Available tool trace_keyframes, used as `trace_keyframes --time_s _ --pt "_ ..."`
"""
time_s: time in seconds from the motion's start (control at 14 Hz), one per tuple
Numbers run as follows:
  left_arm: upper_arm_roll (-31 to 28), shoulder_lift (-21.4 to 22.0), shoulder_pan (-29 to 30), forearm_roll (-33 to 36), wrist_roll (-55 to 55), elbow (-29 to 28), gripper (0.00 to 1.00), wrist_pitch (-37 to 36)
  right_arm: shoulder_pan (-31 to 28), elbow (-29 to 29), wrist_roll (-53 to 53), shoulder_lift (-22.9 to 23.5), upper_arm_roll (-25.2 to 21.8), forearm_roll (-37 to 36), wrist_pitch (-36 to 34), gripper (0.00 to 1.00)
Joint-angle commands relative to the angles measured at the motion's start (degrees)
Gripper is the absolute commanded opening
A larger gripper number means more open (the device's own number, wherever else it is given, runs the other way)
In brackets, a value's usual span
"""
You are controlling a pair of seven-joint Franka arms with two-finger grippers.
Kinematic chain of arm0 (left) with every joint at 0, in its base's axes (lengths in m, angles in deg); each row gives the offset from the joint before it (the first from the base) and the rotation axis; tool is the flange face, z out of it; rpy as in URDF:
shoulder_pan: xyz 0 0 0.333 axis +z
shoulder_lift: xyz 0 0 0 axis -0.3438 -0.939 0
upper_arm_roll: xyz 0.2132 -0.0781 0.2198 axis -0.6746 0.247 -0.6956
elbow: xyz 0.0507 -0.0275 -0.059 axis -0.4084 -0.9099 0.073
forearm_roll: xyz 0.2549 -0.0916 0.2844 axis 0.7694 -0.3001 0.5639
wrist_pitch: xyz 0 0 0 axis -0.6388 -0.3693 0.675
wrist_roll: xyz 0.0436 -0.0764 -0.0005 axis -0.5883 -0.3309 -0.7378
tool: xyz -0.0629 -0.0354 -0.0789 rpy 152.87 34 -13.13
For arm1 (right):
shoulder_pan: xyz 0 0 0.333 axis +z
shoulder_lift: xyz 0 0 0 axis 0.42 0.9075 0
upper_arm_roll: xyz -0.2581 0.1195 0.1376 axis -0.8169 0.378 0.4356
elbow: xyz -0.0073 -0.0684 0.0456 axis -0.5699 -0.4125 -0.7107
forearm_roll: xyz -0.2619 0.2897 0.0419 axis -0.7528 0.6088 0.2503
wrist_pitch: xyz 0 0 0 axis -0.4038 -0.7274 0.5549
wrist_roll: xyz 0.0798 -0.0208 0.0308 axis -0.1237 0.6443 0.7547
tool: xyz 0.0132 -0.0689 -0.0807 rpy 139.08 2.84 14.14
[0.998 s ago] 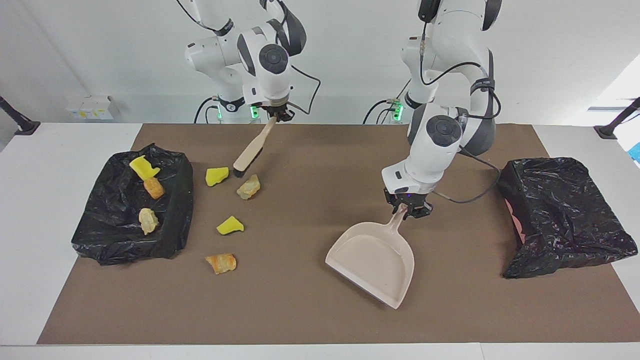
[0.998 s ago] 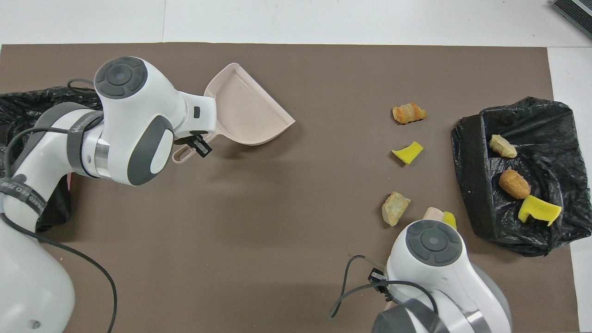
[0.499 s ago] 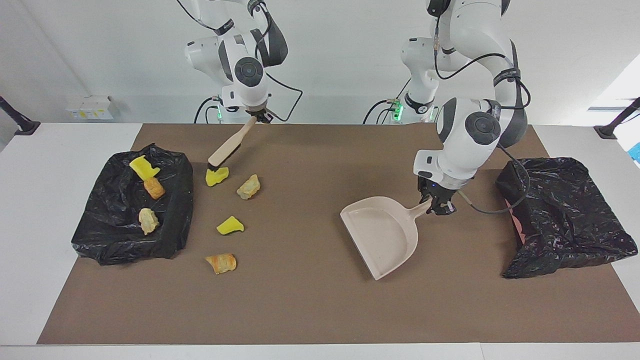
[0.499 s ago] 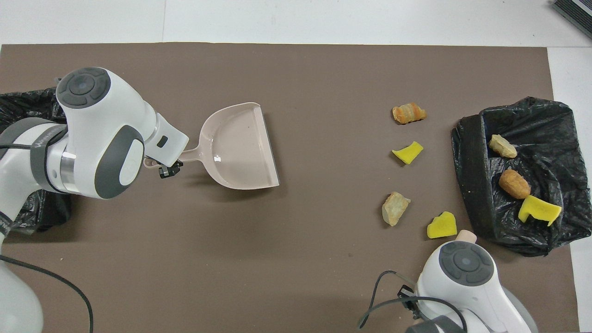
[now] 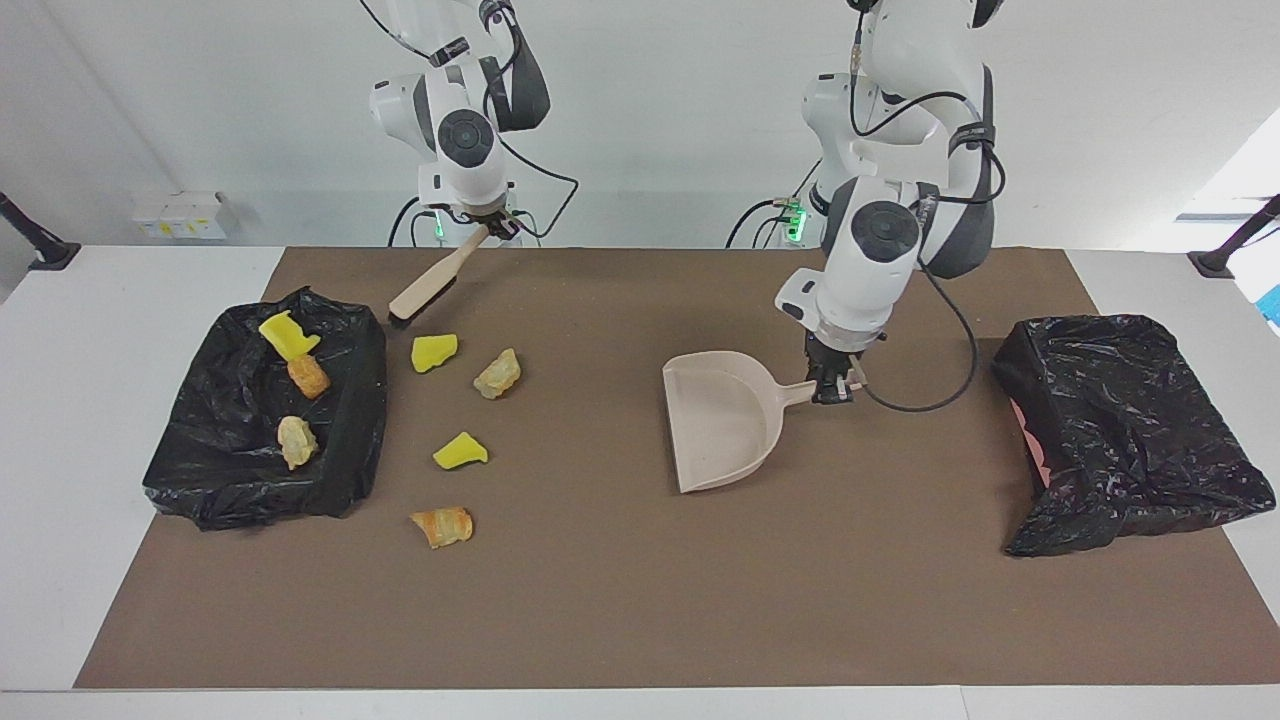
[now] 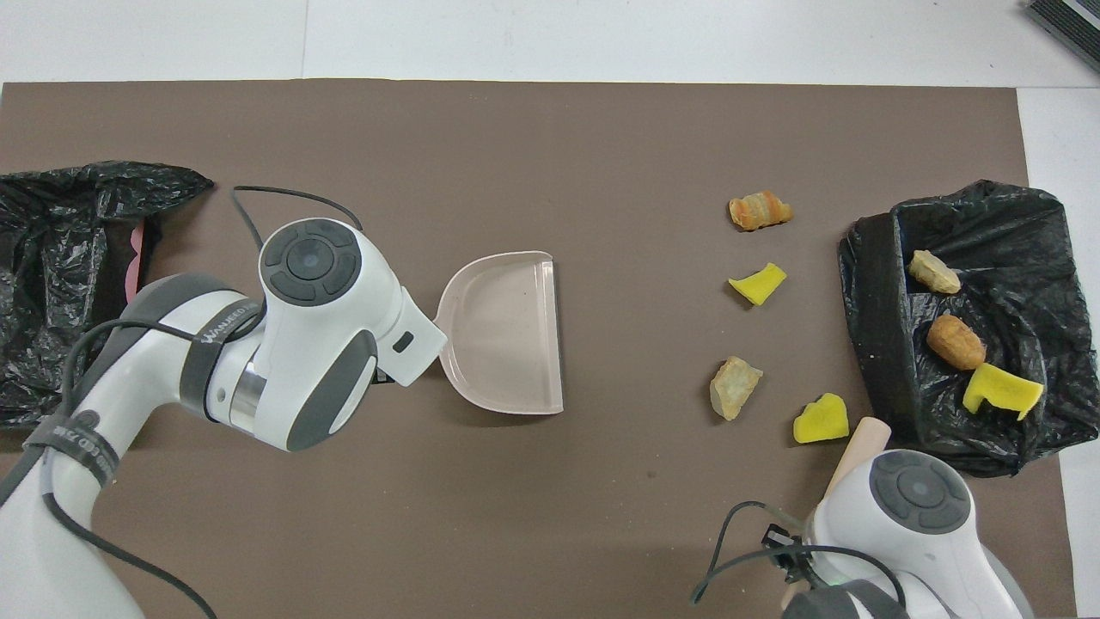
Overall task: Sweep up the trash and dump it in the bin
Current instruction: 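Lower the dustpan while the right gripper sweeps debris into it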
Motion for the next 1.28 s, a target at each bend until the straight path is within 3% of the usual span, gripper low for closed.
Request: trace_keyframes --time_s 0.0,0.14,0.29,0.43,0.86,1.21 --pt "-0.82 2.28 -4.17 1.41 -1.44 -3.10 0.00 2.26 -0.95 0.12 4.25 2.16 0.83 -1.13 3.62 0.00" --pt "-0.73 2.02 -5.76 1.41 -3.19 -3.01 0.00 2.61 -0.51 1.08 8.64 3.65 0.91 -0.17 5.99 0.00" --pt "-0.64 1.84 -6.64 1.41 -7.93 -3.19 0.00 2.09 0.19 5.90 11.03 7.68 1.00 0.89 5.91 0.00" --pt "-0.64 1.84 -7.52 1.41 -10.75 -3.10 0.00 1.74 3.70 9.25 12.52 10.15 1.00 3.51 6.35 0.00" --pt "-0.56 1.76 -9.45 1.32 -17.87 -3.36 0.00 0.85 12.75 20.93 12.97 23.50 1.09 10.90 10.39 0.00" --pt "-0.47 1.67 -9.37 0.88 -18.14 -3.36 0.00 1.73 19.26 29.03 12.88 25.89 1.35 14.87 5.93 0.00"
